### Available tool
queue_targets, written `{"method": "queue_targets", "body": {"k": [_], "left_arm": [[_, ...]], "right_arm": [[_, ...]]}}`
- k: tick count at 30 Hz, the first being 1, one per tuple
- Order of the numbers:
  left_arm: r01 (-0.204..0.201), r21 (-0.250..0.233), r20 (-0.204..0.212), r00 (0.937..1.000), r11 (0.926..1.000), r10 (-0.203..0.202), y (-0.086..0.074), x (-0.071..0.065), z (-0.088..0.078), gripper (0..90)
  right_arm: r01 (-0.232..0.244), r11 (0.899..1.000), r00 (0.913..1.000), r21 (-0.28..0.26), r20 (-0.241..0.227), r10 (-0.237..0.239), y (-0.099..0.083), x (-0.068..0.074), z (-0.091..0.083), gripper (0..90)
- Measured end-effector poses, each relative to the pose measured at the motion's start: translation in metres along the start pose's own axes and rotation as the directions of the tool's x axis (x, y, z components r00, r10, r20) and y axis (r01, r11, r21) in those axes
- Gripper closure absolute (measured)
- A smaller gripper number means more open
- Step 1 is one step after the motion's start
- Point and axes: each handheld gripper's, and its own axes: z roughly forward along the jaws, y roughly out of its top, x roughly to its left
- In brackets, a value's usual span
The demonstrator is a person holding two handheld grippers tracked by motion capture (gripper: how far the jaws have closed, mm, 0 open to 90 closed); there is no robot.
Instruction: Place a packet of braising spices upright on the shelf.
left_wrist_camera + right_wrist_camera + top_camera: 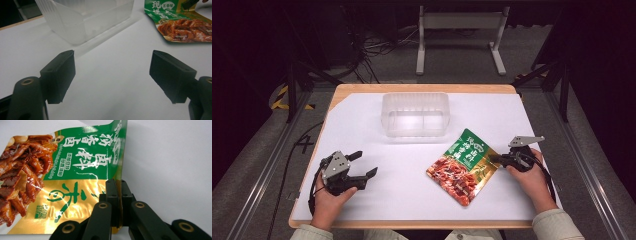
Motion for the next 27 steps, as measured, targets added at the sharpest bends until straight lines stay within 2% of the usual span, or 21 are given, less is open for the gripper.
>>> {"method": "queue_targets", "body": {"k": [9,15,18,27], "left_arm": [[0.003,-0.006,0.003,1.0000,1.0000,-0.003,0.000,0.001,0.000,22.4],[0.006,-0.003,0.003,1.0000,1.0000,-0.006,0.000,0.001,-0.001,22.4],[0.008,-0.005,0.005,1.0000,1.0000,-0.008,0.000,0.001,0.000,22.5],[0.013,-0.005,0.007,0.9999,0.9999,-0.013,0.000,0.001,-0.001,22.9]], "right_arm": [[-0.013,1.000,0.9999,-0.007,0.006,0.013,0.004,0.004,-0.004,90.0],[-0.030,0.999,0.9995,-0.040,-0.004,0.030,0.011,0.008,-0.016,90.0],[-0.043,0.997,0.9989,-0.059,-0.019,0.042,0.018,0.012,-0.028,90.0],[-0.046,0.993,0.9977,-0.108,-0.054,0.040,0.032,0.023,-0.049,90.0]]}}
